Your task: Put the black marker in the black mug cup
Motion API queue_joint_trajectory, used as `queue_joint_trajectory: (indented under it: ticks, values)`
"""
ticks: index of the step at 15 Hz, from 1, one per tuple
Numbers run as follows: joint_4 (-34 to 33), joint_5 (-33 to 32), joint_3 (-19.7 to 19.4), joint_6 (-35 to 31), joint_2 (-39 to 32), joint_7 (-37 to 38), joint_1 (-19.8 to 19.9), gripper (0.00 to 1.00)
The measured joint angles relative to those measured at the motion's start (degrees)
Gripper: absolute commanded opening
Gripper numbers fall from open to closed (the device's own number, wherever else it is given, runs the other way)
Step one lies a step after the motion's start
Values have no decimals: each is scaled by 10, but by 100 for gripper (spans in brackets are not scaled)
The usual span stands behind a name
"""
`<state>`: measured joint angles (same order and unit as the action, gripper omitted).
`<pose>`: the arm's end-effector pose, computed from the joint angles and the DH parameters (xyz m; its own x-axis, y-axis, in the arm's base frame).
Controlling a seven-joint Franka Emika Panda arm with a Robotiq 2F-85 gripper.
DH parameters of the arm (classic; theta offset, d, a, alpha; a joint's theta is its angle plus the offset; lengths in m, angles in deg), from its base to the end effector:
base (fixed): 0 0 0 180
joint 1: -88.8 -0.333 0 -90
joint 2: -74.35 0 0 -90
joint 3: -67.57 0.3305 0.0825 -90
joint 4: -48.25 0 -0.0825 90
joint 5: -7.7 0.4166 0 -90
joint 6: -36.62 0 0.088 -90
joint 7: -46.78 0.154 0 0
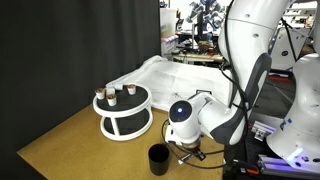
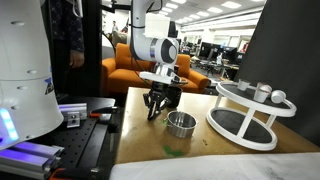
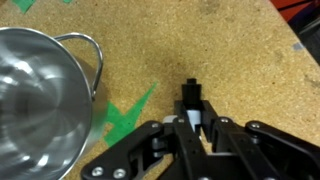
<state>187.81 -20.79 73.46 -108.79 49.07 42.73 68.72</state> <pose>0.3936 0.1931 0.0429 0.5329 0.7728 -0.3447 0.8345 -0.5474 0.0629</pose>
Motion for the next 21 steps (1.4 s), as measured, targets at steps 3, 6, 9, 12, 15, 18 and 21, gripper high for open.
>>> queue_joint_trajectory:
  ticks: [3, 6, 9, 12, 15, 18, 21]
  values:
    - [0, 2, 0, 0, 0, 0, 0, 5]
    - [0, 7, 1, 0, 1, -1, 1, 5]
    - [0, 9, 6, 3, 16, -3, 2, 5]
    - [1, 10, 16, 19, 48, -6, 2, 5]
    - [7, 11, 25, 52, 89, -5, 2, 5]
    - [21, 11, 32, 79, 132, -4, 2, 5]
    - [36, 16, 40, 76, 162, -26, 6, 5]
